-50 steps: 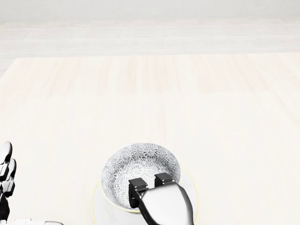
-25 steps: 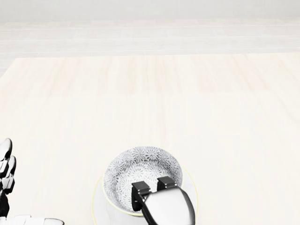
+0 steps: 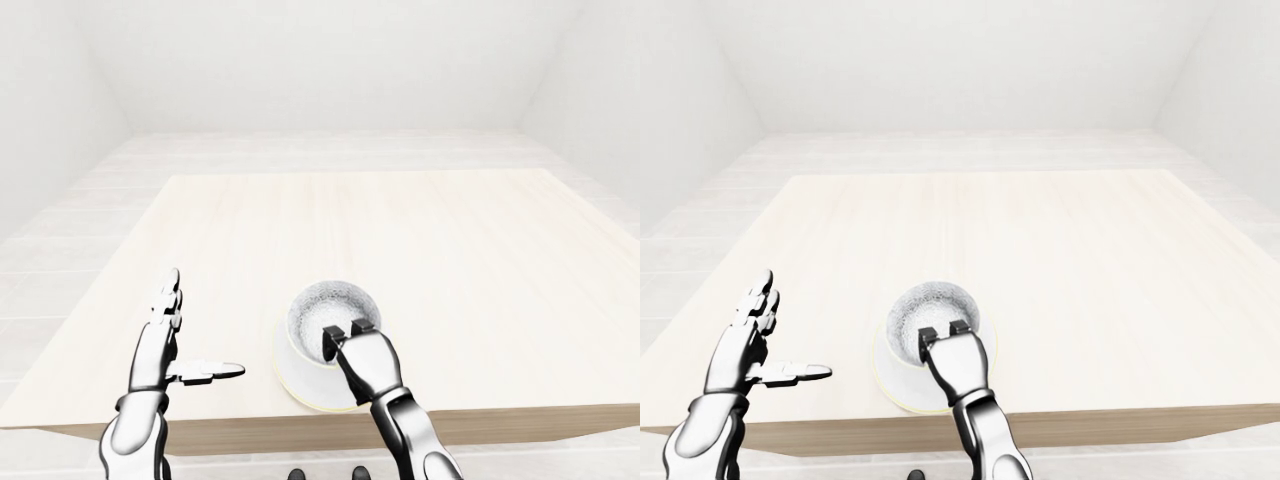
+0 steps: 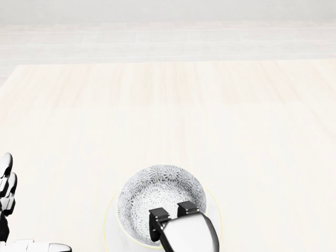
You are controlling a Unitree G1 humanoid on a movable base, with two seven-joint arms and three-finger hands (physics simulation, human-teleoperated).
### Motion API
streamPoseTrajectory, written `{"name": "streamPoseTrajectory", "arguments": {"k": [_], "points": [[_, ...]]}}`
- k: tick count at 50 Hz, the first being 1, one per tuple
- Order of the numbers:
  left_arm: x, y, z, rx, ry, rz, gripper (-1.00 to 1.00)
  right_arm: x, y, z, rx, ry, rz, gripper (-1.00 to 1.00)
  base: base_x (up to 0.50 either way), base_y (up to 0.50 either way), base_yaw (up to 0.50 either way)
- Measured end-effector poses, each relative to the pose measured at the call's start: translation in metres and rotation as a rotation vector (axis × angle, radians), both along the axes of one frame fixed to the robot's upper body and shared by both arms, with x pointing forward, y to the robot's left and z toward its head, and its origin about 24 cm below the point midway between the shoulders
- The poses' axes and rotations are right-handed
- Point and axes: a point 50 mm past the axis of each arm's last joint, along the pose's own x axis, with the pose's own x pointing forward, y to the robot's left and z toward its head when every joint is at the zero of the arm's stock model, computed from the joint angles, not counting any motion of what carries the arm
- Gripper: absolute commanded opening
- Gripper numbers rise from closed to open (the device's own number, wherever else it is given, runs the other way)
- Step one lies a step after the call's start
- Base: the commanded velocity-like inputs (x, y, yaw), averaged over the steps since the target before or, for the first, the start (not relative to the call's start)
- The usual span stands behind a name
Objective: Put the bowl on the plate.
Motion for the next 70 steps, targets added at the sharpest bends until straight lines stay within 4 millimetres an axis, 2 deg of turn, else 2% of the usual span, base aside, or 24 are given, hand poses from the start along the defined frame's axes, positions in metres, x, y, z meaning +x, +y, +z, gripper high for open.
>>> {"name": "streamPoseTrajectory", "arguments": {"k": [6,22,38,51,53,56,66,70], "points": [[-0.0003,0.0004,0.0,0.0,0.0,0.0,1.0,-0.0006,-0.0008,-0.0019,0.018,0.012,-0.004,-0.81,0.0,0.0,0.0],[-0.0005,0.001,-0.0007,-0.001,-0.001,0.001,1.0,-0.0019,-0.0016,-0.0017,0.017,0.011,-0.004,-0.78,0.0,0.0,0.0],[0.0005,0.0003,-0.0013,-0.002,-0.001,0.001,1.0,-0.004,-0.0028,0.0022,0.021,0.006,0.0,-0.54,0.0,0.0,0.0],[0.0012,0.0002,-0.0007,-0.003,-0.003,0.0,1.0,-0.005,-0.0034,0.0041,0.025,0.004,0.002,-0.44,0.0,0.0,0.0],[0.0014,0.0001,-0.0007,-0.003,-0.003,-0.001,1.0,-0.0052,-0.0035,0.0042,0.026,0.004,0.002,-0.34,0.0,0.0,0.0],[0.0016,-0.0001,-0.0008,-0.003,-0.003,-0.001,1.0,-0.0053,-0.0037,0.0052,0.028,0.001,0.002,-0.35,0.0,0.0,0.0],[0.0016,-0.0003,-0.0017,-0.001,-0.002,-0.001,1.0,-0.0073,-0.0025,0.0057,0.027,0.001,0.01,-0.18,0.0,0.0,0.0],[0.0014,-0.0002,-0.0021,-0.001,-0.001,0.0,1.0,-0.0084,-0.0016,0.0048,0.026,0.006,0.015,-0.03,0.0,0.0,0.0]]}}
